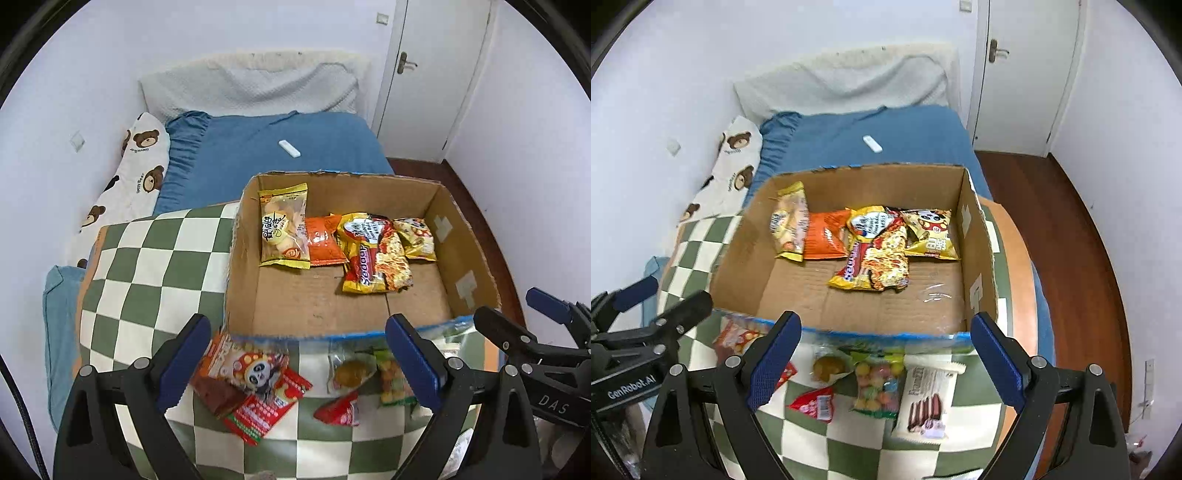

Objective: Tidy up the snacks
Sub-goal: 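Grasp the Franzzi cookie pack with the left tool while the right tool grasps the white snack packet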

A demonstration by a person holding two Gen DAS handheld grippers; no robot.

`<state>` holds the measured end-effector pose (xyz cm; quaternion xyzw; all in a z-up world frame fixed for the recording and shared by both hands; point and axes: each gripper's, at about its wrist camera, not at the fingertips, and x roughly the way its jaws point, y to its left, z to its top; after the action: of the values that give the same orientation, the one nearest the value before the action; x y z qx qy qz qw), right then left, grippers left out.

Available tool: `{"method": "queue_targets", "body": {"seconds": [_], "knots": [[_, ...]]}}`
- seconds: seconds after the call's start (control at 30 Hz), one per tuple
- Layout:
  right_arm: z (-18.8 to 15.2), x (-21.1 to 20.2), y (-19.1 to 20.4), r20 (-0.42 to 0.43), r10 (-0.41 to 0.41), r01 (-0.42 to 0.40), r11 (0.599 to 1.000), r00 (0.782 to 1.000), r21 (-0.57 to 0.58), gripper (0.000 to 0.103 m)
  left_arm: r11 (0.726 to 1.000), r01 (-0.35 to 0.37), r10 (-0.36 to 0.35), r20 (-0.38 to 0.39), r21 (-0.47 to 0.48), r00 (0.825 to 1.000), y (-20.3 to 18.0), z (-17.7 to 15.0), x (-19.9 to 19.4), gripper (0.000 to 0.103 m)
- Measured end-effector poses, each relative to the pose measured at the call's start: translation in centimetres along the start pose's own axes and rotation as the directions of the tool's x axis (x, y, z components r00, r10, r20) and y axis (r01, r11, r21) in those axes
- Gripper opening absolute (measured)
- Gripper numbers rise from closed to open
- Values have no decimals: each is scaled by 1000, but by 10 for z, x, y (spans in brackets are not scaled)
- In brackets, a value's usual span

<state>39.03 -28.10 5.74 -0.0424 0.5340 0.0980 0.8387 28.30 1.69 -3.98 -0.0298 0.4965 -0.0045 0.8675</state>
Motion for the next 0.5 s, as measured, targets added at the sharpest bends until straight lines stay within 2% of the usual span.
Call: {"method": "queue_targets", "body": {"seconds": [0.17,0.3,0.4,0.5], "knots": [[-26,-30,2,19,69,-70,996,997,55,95,1000,7,-7,25,-15,1000,5,-22,-24,97],[-65,-35,-17,-15,119,-115,979,993,165,95,1000,-4,4,-3,-14,1000,9,-52,-27,97],[-114,-24,-50,-70,130,-101,943,989,317,95,1000,-15,15,-55,-14,998,10,-82,-17,97],[-173,-2,-90,-155,150,-56,871,976,488,95,1000,-19,17,-139,-16,990,10,-113,2,97]]}}
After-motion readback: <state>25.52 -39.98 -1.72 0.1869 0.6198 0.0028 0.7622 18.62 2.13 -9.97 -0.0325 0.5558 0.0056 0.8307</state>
